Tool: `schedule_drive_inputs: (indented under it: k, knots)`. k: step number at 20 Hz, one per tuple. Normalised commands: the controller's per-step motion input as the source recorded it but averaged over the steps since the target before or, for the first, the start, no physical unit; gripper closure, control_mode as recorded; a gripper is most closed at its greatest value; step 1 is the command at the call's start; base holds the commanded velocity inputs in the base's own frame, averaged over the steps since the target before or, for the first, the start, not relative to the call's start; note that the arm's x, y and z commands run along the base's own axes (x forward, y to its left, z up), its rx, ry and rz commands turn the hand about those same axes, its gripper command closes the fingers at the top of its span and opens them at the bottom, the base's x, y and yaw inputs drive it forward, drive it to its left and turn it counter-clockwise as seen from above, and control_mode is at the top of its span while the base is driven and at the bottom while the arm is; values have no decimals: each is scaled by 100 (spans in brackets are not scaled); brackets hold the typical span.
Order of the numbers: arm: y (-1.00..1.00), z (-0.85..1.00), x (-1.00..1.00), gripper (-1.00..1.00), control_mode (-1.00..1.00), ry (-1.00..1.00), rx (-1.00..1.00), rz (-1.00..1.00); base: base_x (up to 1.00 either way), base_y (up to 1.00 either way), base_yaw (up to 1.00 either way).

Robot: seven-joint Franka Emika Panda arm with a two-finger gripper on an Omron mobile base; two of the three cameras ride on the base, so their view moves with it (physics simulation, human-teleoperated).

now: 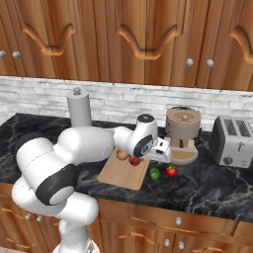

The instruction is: Place the avocado, onion, tomato, and bell pepper on the cutting board.

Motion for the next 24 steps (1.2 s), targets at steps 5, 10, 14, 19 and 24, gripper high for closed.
schedule_drive_inputs:
  k: [5,10,14,19,24]
  knots:
    - [-2,-4,-27,-100,-100,7,-8,8,0,0,0]
    - [-4,-10,-52,-100,-100,0,-1,6,0,0,0]
    - [1,-21,-15,-100,-100,4,-3,12,0,0,0]
    - [-2,-18,9,-100,-100,0,-2,18,0,0,0]
    - [0,-4,16,-100,-100,0,-2,15,0,0,0]
